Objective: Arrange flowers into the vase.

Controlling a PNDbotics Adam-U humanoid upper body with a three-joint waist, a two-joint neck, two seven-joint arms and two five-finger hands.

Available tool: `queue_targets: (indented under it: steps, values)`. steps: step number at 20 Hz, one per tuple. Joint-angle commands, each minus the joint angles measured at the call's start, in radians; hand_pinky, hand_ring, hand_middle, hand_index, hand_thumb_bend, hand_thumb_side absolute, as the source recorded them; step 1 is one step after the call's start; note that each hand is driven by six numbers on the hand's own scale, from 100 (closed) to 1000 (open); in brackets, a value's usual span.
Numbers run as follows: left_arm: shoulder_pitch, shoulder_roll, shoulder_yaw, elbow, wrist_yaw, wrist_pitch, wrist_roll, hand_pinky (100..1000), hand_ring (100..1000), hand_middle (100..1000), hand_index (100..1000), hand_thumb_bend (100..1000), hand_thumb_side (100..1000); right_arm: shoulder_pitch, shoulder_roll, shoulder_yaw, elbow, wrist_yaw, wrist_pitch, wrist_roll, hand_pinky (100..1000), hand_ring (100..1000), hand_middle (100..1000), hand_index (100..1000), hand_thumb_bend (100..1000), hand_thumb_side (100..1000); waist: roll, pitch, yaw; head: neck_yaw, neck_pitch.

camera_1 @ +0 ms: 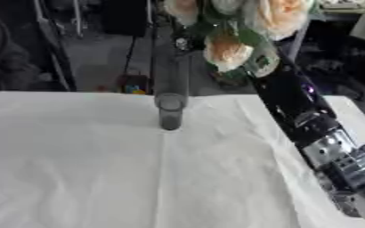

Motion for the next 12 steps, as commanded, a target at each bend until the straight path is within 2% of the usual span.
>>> queue_targets:
  steps: [1, 6, 12]
  values:
    - [-0.008, 0.039, 0.015, -0.009, 0.0, 0.001, 0.002, 681, 669, 736, 568, 974, 744, -0.027, -0.039, -0.002, 0.007, 0.004, -0.008, 0.045, 1000, 816, 771, 874, 100, 534, 0.002, -0.015, 0.001, 0.005, 0.007]
    - [-0.006, 0.045, 0.015, -0.008, -0.002, 0.003, 0.0, 681, 669, 735, 568, 973, 744, -0.033, -0.043, -0.011, 0.035, 0.035, -0.021, 0.102, 1000, 823, 781, 891, 100, 531, -0.01, -0.021, 0.006, 0.009, 0.01]
    - [-0.008, 0.05, 0.014, -0.009, -0.004, 0.006, -0.003, 681, 669, 735, 568, 973, 744, -0.04, -0.047, -0.022, 0.065, 0.062, -0.037, 0.124, 1000, 829, 789, 905, 100, 518, -0.022, -0.026, 0.01, 0.011, 0.008]
